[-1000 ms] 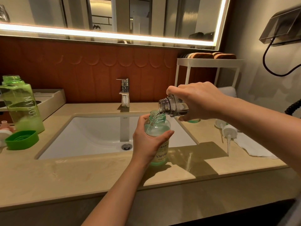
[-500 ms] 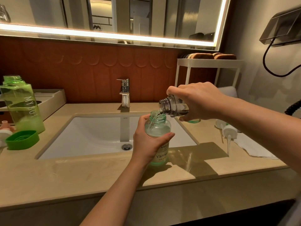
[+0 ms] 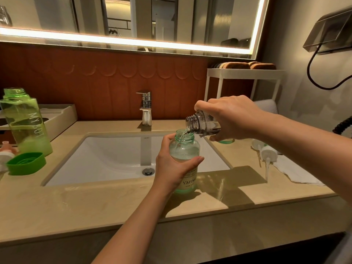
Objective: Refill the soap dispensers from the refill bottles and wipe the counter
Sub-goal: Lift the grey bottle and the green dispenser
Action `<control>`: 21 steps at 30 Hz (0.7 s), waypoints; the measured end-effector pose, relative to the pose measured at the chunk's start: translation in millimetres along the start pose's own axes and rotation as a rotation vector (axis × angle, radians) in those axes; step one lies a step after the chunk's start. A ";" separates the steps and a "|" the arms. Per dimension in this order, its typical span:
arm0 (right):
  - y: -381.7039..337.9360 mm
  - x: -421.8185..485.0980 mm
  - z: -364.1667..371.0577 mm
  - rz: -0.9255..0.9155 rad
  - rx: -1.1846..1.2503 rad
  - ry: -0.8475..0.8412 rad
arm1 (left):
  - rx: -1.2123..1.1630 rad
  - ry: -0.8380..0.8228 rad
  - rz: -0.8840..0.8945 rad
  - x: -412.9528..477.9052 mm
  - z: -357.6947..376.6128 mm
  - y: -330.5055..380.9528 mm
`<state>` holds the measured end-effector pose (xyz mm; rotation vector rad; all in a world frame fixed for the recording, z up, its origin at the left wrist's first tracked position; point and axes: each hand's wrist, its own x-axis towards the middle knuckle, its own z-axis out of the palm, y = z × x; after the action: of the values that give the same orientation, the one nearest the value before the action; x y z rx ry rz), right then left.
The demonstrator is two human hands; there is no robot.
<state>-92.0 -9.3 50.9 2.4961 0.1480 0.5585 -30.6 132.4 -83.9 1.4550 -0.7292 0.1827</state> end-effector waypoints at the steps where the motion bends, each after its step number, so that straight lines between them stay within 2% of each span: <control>1: -0.1 0.3 0.1 0.001 -0.002 -0.002 | 0.002 0.000 0.001 0.0 0.0 -0.1; 15: -0.3 -1.2 0.3 0.009 0.026 0.000 | -0.002 0.009 0.003 -0.6 -0.4 -0.1; 21: -2.4 -5.7 5.1 0.080 0.185 -0.047 | -0.007 0.007 0.000 -1.1 -0.4 2.3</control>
<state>-95.0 -11.2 43.7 2.7025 0.0856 0.5397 -32.5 133.4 -82.5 1.4469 -0.7237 0.1853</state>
